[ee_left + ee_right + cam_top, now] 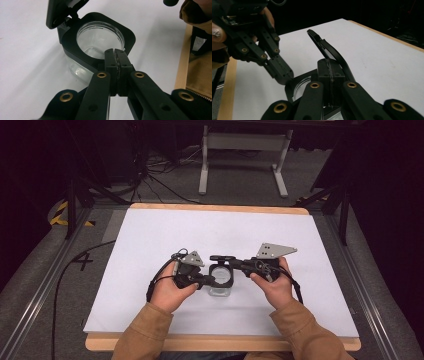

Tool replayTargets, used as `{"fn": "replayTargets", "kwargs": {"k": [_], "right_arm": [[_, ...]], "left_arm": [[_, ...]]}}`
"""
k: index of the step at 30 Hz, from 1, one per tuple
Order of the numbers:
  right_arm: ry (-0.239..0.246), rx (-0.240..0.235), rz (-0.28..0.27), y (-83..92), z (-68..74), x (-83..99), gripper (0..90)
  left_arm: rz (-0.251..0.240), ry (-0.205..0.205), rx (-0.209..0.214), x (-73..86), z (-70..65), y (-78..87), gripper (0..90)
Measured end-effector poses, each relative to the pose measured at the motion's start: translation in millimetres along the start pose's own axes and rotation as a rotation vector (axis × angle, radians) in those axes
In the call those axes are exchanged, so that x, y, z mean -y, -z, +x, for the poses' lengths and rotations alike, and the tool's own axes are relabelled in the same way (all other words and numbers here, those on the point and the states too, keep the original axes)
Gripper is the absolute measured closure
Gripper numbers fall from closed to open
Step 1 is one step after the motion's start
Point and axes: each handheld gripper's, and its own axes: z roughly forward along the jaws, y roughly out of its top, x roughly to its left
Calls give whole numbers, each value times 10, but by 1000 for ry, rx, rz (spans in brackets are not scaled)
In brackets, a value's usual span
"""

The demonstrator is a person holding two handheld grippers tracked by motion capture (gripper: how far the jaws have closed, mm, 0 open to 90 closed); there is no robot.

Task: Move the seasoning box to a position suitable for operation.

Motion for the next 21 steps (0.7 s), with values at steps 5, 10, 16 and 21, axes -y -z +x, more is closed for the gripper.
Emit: {"fn": "replayTargets", "kwargs": {"k": [5,10,16,21], "right_arm": [[9,32,-12,-6,-102,-19,900],[8,39,-18,-30,-175,-7,900],[9,54,-19,-83,-215,19,900],[14,70,-36,-110,-244,36,900]], "left_arm": [[-10,7,-3,21,-7,2,898],[-23,20,-6,35,-11,0,898],[-26,21,-12,42,-26,0,899],[-27,23,-12,41,-24,-1,899]]}}
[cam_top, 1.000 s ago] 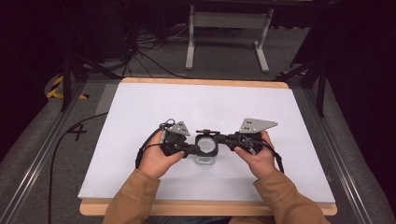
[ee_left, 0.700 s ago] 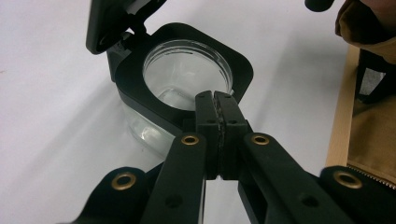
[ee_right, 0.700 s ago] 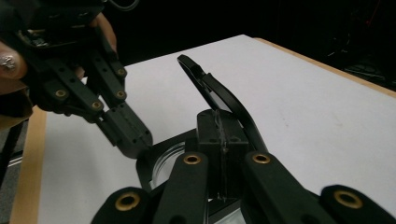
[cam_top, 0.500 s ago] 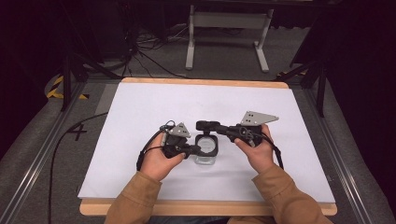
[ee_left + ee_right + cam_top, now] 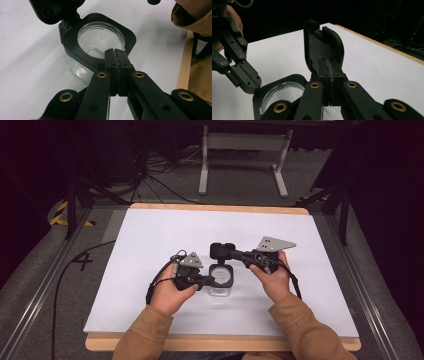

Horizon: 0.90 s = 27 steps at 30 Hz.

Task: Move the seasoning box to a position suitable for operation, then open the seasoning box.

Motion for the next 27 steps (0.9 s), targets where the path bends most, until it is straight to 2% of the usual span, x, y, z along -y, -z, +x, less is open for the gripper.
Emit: {"fn": "replayTargets", "kwargs": {"k": [13,19,21,23,27], "right_arm": [[-7,-5,14,-73,-51,56,900],[-11,13,14,-25,-40,42,898],[-20,-2,9,1,-30,32,897],[-25,-18,-5,48,11,6,895],[15,-9,-4,166,83,-60,891]], "left_arm": [[10,15,13,-15,20,1,900],[15,0,1,-33,2,-11,899],[30,-11,-12,-50,-19,-1,892],[5,9,-17,-71,-35,30,821],[-37,18,-20,-109,-50,165,784]]}}
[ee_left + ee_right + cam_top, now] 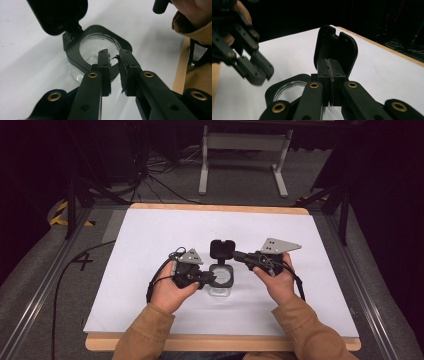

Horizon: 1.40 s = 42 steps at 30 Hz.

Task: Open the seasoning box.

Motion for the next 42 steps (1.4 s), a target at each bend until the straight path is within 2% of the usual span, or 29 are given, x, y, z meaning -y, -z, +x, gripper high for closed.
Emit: {"fn": "replayTargets", "kwargs": {"k": [3,6,8,14,17,23,26,28,30,35,36,39,42], "right_arm": [[11,12,6,95,-9,-23,879],[-9,22,5,192,-56,-26,867],[-16,26,9,217,-69,-24,864],[-47,63,33,376,-190,2,837],[-59,89,45,450,-245,24,821],[-82,131,83,605,-375,59,786],[-95,150,105,681,-440,96,773],[-100,170,125,727,-482,122,763],[-108,186,143,770,-527,151,745],[-142,209,192,828,-646,239,702],[-168,218,209,847,-702,291,669],[-198,234,244,864,-785,367,637],[-234,246,272,876,-882,464,617]], "left_arm": [[10,-3,-31,-9,18,131,760],[-13,20,-45,-5,48,229,731],[-6,30,-63,1,78,320,726],[-24,71,-136,65,233,552,696],[-8,87,-169,103,321,611,684],[26,125,-230,184,481,651,670],[44,134,-241,218,550,654,658],[65,146,-259,274,644,641,653],[71,176,-251,313,692,626,651],[84,200,-238,386,802,577,645],[89,212,-244,418,848,562,643],[106,214,-249,447,893,556,635],[117,238,-250,530,986,531,627]]}}
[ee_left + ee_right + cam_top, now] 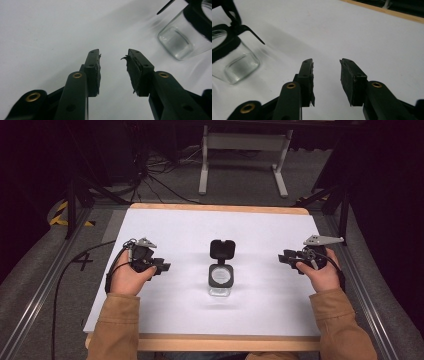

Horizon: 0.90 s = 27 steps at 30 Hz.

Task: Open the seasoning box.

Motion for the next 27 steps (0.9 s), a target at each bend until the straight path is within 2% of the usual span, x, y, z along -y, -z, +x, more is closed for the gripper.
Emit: {"fn": "replayTargets", "kwargs": {"k": [2,5,13,14,16,20,23,27], "right_arm": [[-11,6,17,-28,-56,39,599],[-46,2,31,-78,-144,108,563],[-67,29,87,-234,-302,286,505],[-67,33,92,-251,-319,306,499],[-76,41,103,-287,-341,349,490],[-68,57,118,-345,-336,413,483],[-57,61,129,-405,-292,458,483],[-20,69,122,-431,-232,460,472]], "left_arm": [[-1,12,0,28,45,-33,611],[-44,33,34,66,107,-90,575],[-36,39,30,115,165,-200,549],[-27,23,32,120,182,-221,546],[-8,30,29,134,191,-278,542],[14,31,30,142,213,-374,534],[18,27,51,124,200,-419,538],[22,27,66,102,188,-444,534]]}}
